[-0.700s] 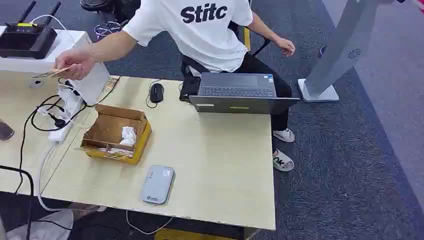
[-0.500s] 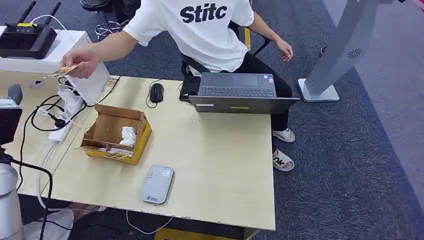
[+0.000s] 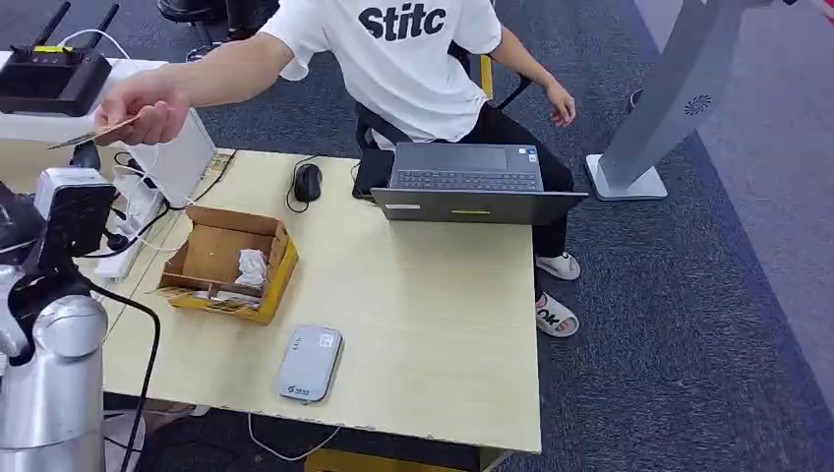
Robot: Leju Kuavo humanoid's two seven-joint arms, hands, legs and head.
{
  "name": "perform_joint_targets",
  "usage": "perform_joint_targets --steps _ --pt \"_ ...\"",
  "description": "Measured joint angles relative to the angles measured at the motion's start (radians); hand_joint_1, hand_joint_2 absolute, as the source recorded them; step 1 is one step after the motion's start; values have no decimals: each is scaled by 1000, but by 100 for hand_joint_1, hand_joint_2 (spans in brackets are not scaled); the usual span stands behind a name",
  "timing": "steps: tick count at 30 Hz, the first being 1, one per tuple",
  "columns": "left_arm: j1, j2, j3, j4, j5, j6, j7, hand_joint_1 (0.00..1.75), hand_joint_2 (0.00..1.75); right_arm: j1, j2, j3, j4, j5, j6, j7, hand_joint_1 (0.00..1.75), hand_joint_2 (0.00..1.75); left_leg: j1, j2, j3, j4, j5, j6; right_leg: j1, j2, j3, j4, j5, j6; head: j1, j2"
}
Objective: Pass the card to the sensor for recognition and then transmit it.
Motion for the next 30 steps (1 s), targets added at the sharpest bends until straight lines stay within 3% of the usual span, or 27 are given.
perform_joint_targets --steps 5,7,30 --pt "-31 -30 -20 81 -12 24 -19 0 175 -1 0 2 0 0 -1 4 0 175 0 0 0 0 0 0 0 0 0 0 0 0 0 0" --pt "-32 -37 -22 97 -15 26 -21 175 175 -2 0 2 0 -1 -1 7 0 175 0 1 0 0 0 0 0 1 1 0 0 0 0 0" --pt "-43 -47 -38 168 10 46 -39 175 175 -5 0 2 0 -11 -3 11 0 175 0 1 -1 0 0 0 0 1 1 0 0 0 0 0"
